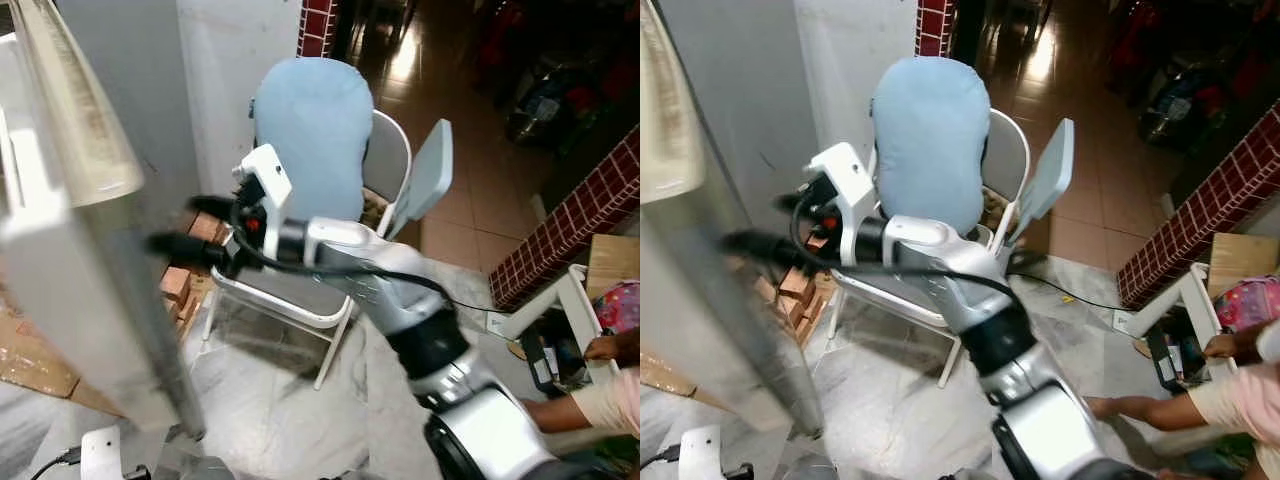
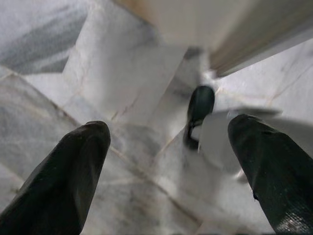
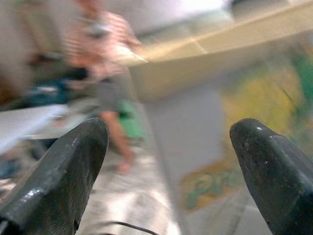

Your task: Restocking fridge

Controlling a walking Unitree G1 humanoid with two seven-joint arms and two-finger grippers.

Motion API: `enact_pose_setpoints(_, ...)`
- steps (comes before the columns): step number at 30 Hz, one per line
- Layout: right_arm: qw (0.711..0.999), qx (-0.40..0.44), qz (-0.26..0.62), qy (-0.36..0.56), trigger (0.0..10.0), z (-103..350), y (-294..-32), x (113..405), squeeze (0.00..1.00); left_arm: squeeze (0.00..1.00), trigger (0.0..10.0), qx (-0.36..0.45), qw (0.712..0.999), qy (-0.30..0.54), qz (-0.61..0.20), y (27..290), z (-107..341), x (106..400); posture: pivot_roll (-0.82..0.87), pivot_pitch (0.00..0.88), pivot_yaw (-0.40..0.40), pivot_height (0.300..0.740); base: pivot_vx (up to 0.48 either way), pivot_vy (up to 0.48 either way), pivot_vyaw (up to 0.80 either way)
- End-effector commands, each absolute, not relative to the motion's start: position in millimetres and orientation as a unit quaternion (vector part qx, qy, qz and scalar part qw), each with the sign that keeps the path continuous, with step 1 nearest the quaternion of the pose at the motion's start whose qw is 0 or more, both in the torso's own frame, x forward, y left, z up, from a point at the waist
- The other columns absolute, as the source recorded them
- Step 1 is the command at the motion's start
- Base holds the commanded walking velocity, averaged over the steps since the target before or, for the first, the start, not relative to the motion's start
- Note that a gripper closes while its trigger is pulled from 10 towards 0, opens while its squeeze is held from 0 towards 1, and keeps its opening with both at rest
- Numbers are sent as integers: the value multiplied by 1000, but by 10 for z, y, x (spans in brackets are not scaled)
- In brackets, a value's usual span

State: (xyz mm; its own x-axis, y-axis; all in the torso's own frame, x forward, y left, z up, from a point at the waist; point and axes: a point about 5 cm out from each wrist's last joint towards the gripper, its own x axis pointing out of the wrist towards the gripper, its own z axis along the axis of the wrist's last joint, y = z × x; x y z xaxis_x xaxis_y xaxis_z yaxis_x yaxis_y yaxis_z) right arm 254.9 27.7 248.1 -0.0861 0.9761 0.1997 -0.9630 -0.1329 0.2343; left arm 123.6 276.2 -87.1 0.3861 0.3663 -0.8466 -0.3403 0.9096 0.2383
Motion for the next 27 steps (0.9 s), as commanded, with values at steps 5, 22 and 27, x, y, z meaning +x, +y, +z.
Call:
enact_pose_setpoints(5, 709, 103, 696, 39, 10000, 2226, 20, 2753, 0, 0, 10000, 18, 834, 512, 205, 2776, -848, 1301, 127, 0, -106, 740, 0, 0, 0)
enact_pose_setpoints(22, 892, -54, 426, 140, 10000, 1237, -794, 3180, 0, 0, 10000, 7, 854, 409, 321, 3242, -569, 1429, 112, 0, -110, 740, 0, 0, 0)
enact_pose_setpoints(27, 934, -28, 334, 121, 10000, 1178, -1080, 3135, 0, 0, 10000, 60, 879, 250, 401, 3583, 3, 1962, 106, 0, -96, 740, 0, 0, 0)
